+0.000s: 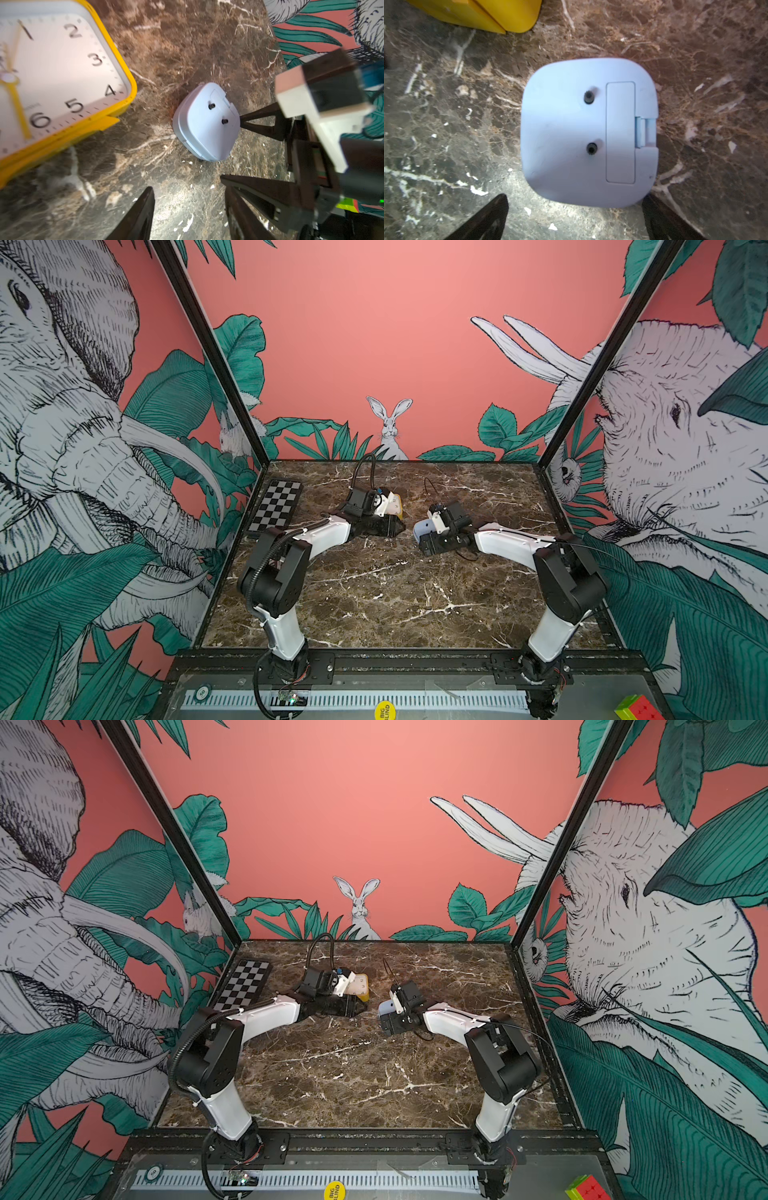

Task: Insert the battery into the alarm
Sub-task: Adjust the alarm at the center of the board.

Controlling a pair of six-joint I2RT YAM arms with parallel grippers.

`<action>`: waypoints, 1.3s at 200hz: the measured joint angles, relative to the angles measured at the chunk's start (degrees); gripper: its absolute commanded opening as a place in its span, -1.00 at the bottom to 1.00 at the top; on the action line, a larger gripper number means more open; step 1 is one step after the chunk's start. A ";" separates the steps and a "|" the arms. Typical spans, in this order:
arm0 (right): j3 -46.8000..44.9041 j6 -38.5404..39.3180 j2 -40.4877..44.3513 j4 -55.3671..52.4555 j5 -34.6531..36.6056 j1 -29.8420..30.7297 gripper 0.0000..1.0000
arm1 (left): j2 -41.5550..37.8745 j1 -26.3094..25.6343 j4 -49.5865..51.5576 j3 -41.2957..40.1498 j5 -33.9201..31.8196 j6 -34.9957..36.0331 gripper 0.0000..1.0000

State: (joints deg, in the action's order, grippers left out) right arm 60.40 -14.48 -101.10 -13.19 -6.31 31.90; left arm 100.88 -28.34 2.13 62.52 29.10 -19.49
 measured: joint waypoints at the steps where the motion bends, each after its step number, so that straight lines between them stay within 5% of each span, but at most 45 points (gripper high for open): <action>1: 0.02 0.07 -0.04 -0.02 0.02 0.00 0.97 | -0.02 0.00 0.00 0.00 -0.02 0.02 0.14; 171: 3.21 7.21 -7.78 10.99 1.88 1.01 0.97 | -2.03 -0.13 1.38 0.11 -7.17 4.79 0.33; 260: 3.67 12.46 -9.29 14.69 -0.33 1.05 0.97 | -2.45 -1.20 4.81 1.29 -8.85 13.35 0.40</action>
State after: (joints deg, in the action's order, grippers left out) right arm 64.07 -2.02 -110.39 1.50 -6.63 32.95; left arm 98.43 -29.54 6.94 63.81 20.25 -6.13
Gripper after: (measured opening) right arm 0.985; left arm 0.701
